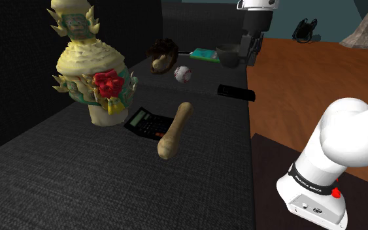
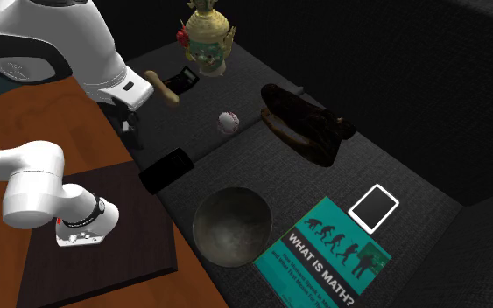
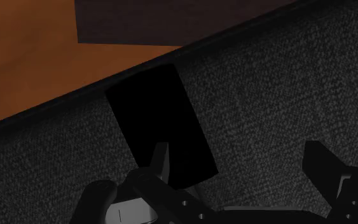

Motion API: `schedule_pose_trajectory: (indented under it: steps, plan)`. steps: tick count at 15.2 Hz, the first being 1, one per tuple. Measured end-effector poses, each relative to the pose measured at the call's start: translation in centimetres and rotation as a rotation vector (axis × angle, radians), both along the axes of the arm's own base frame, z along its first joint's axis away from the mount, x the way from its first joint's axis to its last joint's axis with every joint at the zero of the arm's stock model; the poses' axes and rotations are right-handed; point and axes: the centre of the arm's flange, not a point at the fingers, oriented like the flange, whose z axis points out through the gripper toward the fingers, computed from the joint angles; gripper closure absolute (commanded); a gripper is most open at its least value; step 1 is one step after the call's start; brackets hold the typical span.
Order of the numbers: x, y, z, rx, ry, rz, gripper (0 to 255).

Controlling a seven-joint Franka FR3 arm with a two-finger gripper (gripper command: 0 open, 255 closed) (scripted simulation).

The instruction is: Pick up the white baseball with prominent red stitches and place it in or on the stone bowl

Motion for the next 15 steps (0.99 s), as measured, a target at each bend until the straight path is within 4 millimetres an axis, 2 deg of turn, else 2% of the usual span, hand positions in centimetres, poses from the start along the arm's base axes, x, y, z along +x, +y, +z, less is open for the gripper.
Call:
schedule_pose_trajectory:
  steps: [1, 4, 15]
  plan:
    - [0.0, 0.0, 0.0, 0.000, 0.000, 0.000, 0]
    - [2.5, -0.5, -0.3, 0.023, -0.011, 0.033, 0]
    - [16.0, -1.7, -3.3, 0.140, -0.068, 0.207, 0]
